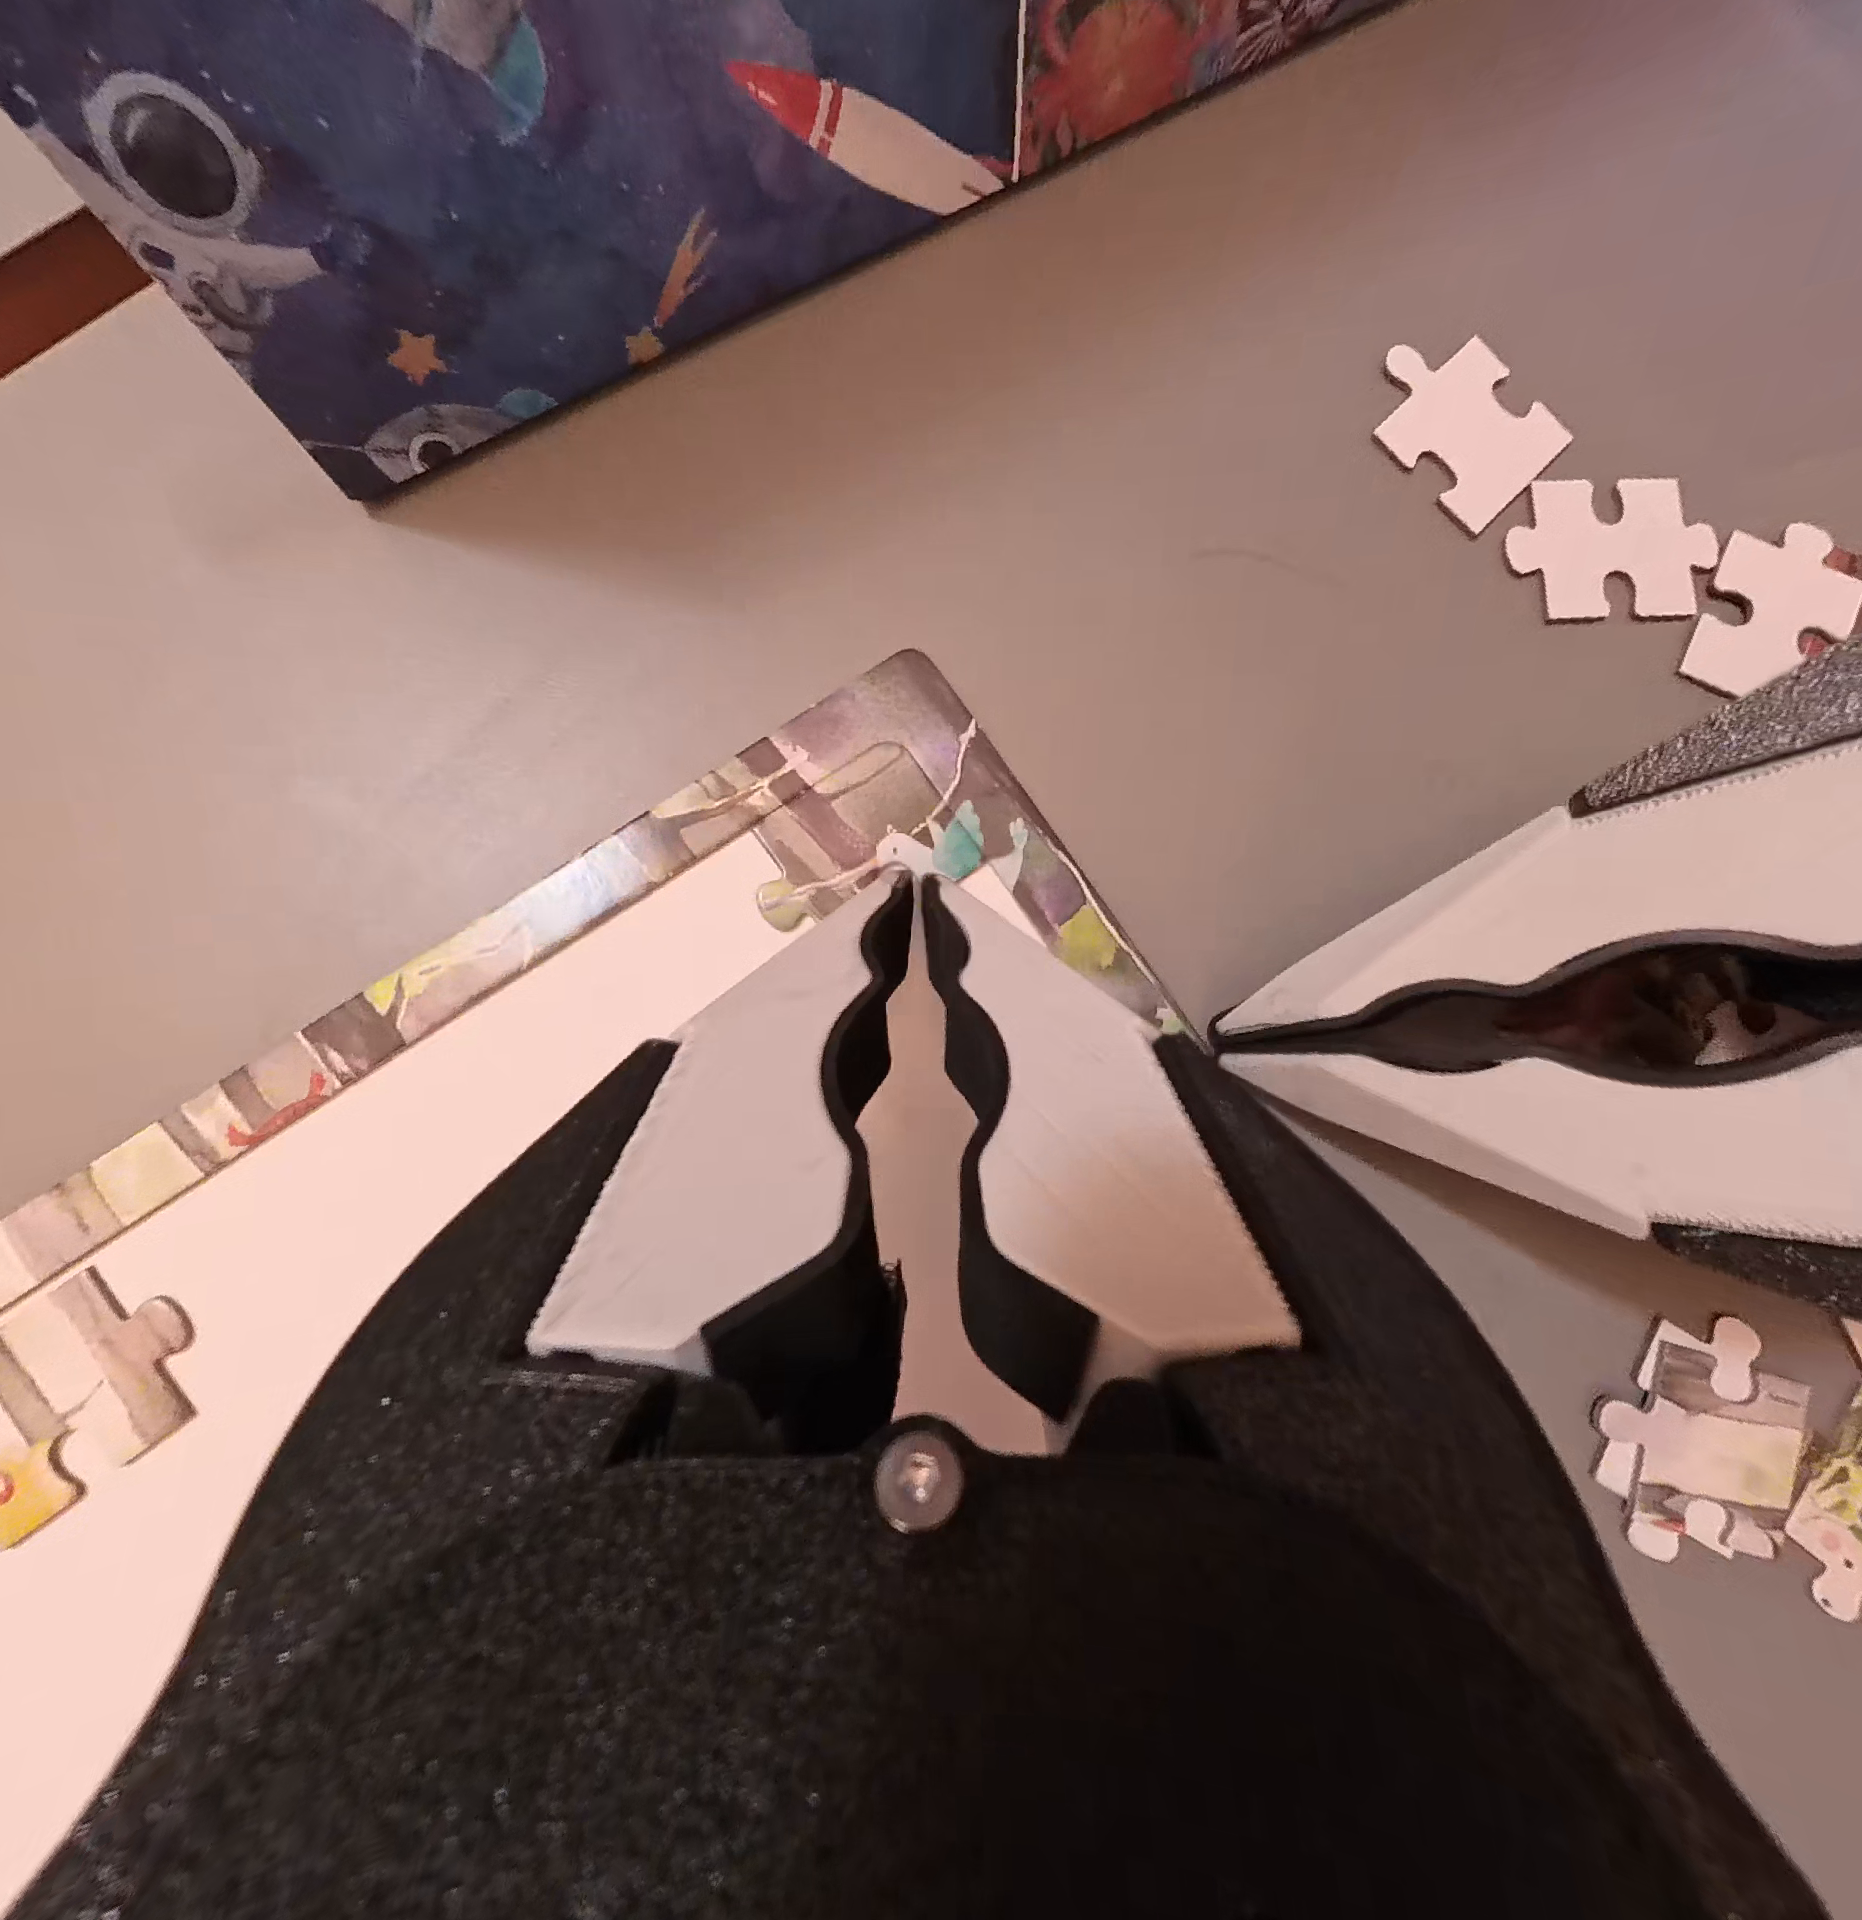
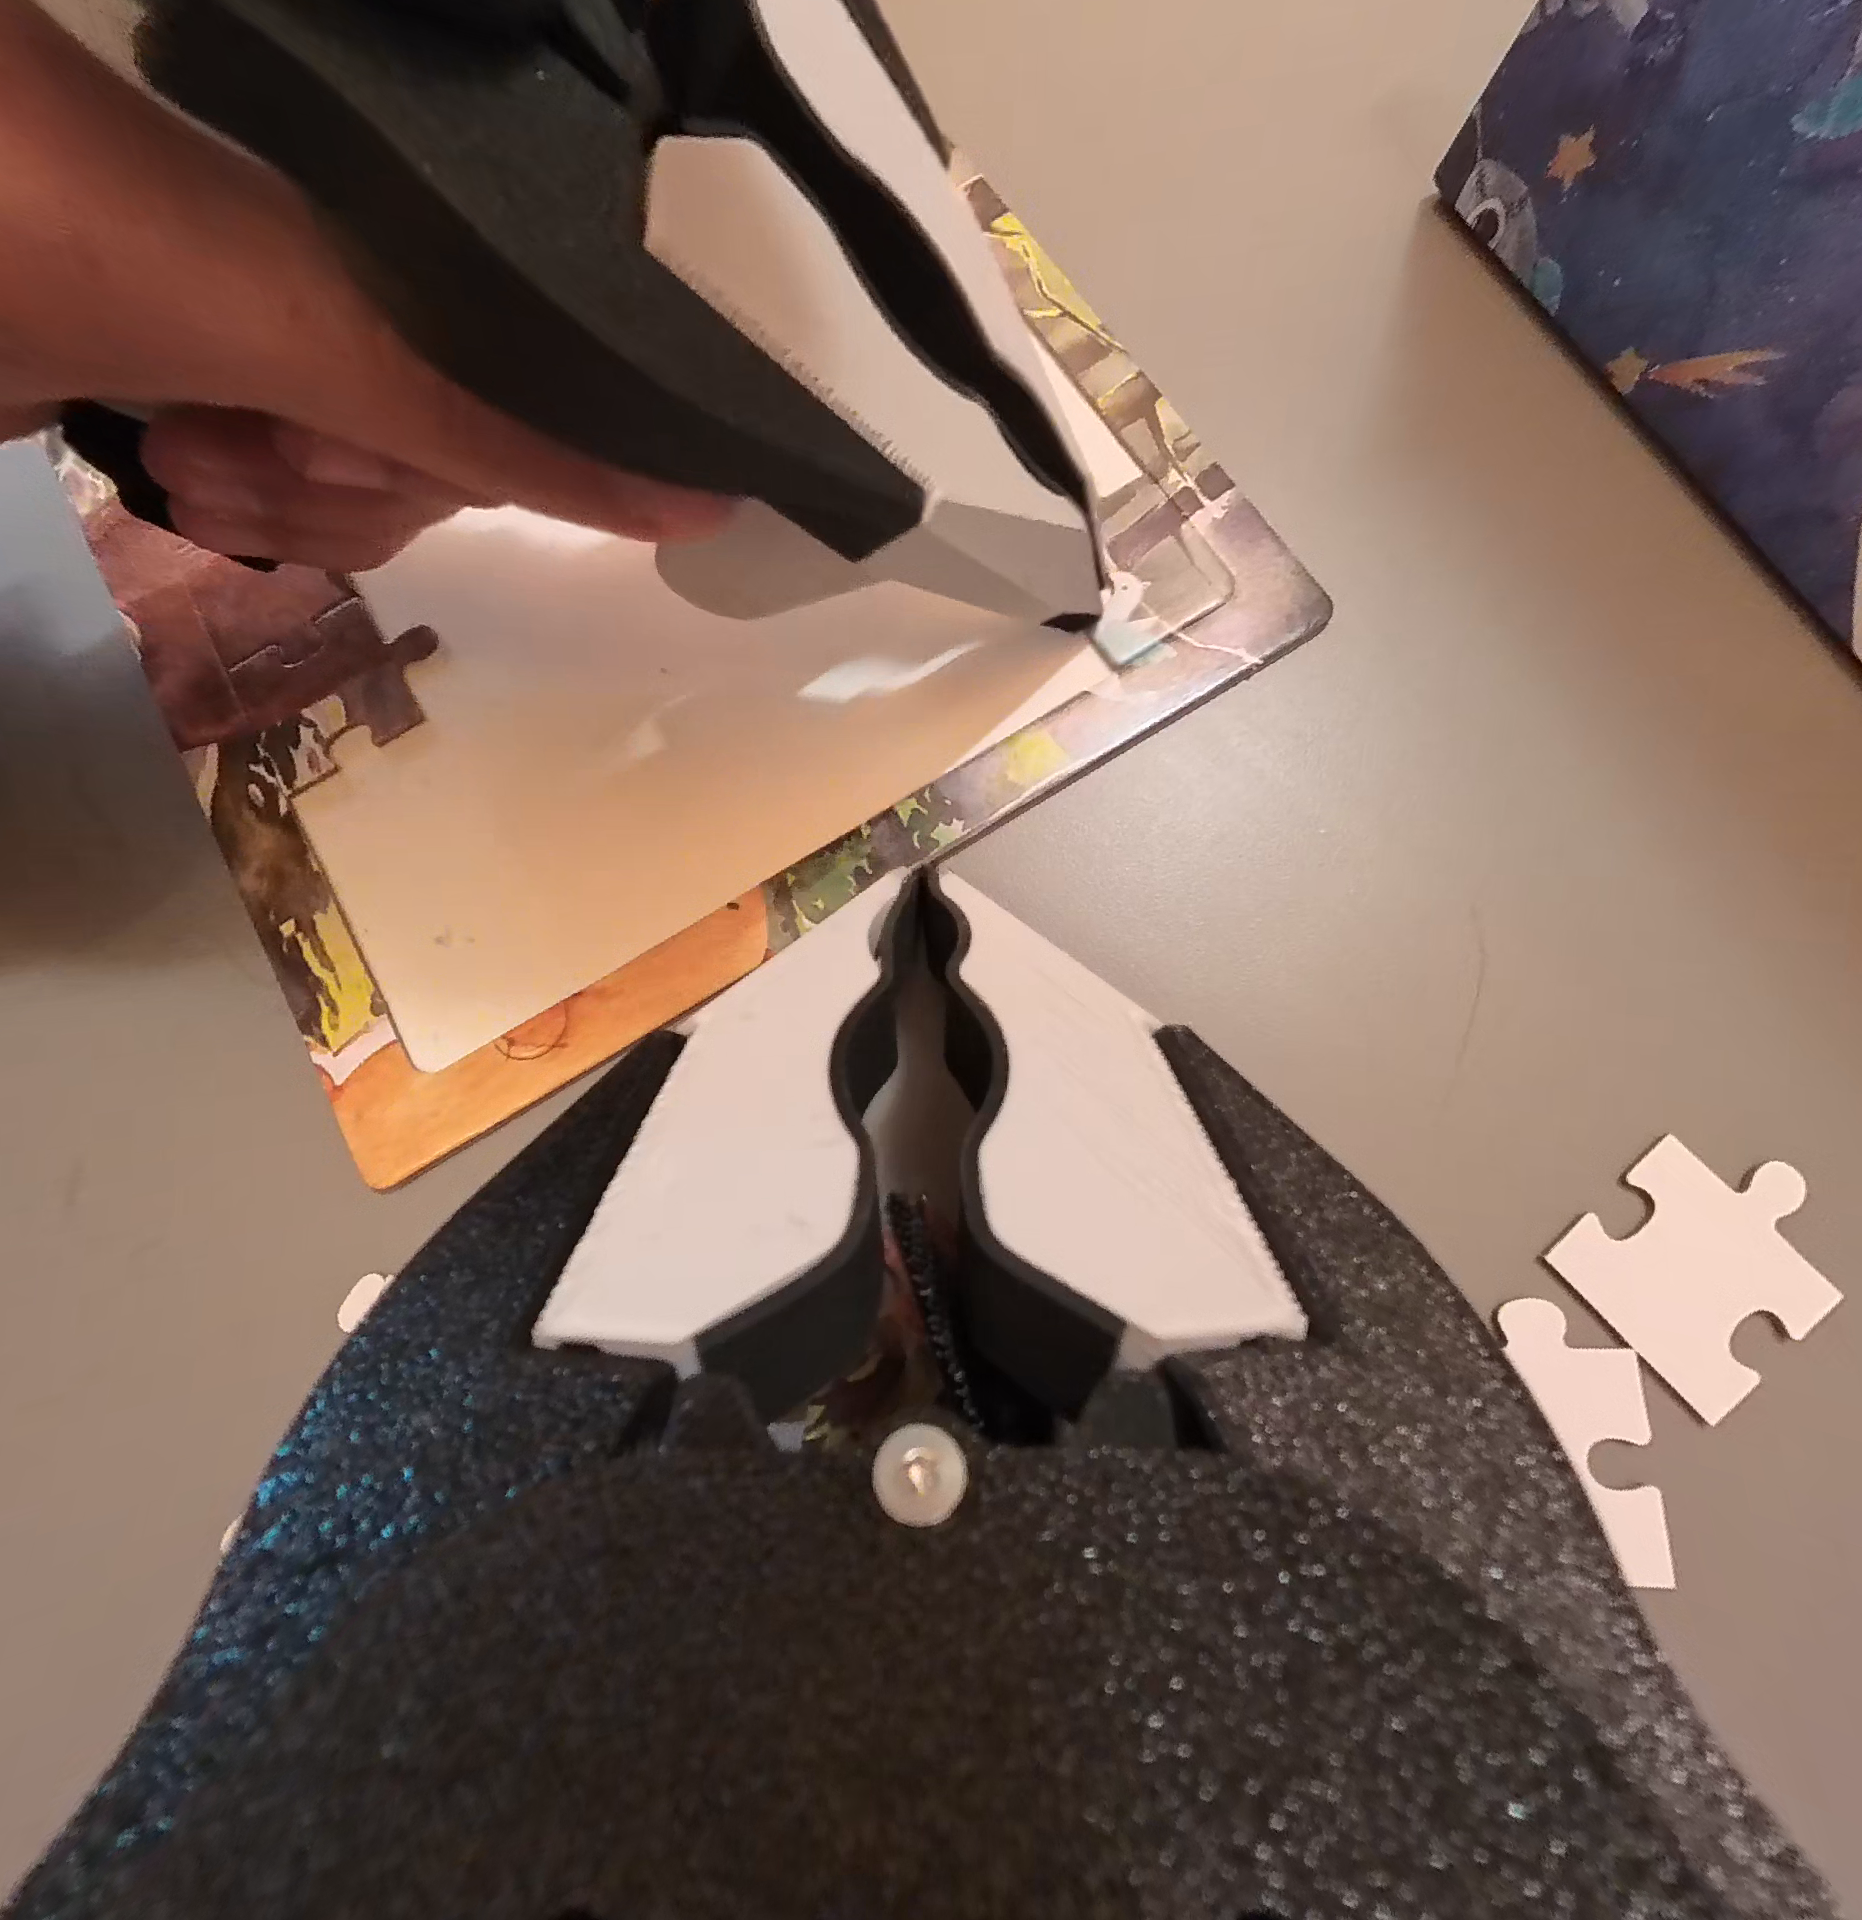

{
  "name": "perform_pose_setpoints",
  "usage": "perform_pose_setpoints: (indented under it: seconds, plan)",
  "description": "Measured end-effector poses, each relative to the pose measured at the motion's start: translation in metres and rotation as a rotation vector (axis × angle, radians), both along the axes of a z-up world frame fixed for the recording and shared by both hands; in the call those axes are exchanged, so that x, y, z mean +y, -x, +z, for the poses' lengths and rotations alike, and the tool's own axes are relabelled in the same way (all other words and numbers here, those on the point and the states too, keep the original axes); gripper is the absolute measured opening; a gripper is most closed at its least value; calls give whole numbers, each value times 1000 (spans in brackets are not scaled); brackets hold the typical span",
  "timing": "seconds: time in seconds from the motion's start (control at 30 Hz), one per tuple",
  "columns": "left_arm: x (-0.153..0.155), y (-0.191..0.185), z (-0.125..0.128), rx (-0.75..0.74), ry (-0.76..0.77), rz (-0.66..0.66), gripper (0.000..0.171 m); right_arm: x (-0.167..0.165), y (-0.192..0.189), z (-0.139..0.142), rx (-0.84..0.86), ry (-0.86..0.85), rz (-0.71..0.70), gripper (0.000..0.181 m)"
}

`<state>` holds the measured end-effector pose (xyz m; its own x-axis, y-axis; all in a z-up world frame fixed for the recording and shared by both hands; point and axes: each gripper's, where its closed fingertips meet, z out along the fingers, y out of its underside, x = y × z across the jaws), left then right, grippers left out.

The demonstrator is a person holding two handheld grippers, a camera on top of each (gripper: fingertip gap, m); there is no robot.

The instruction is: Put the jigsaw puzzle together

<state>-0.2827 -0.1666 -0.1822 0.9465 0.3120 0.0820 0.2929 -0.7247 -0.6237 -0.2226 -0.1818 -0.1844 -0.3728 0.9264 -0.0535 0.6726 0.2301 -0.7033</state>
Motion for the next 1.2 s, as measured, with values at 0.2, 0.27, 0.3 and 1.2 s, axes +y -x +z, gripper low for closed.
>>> perform_pose_setpoints:
  seconds: [0.2,0.27,0.3,1.2]
  plan:
    - [4,-1,0,-5,9,-2,1,0,0,0,3,-15,1,0]
    - [3,0,1,9,8,-4,3,0,0,0,5,-12,2,0]
    - [2,-1,2,7,9,-5,5,0,0,0,3,-6,1,0]
    - [-304,68,-2,22,39,542,0,8,12,1,38,-201,-62,0]
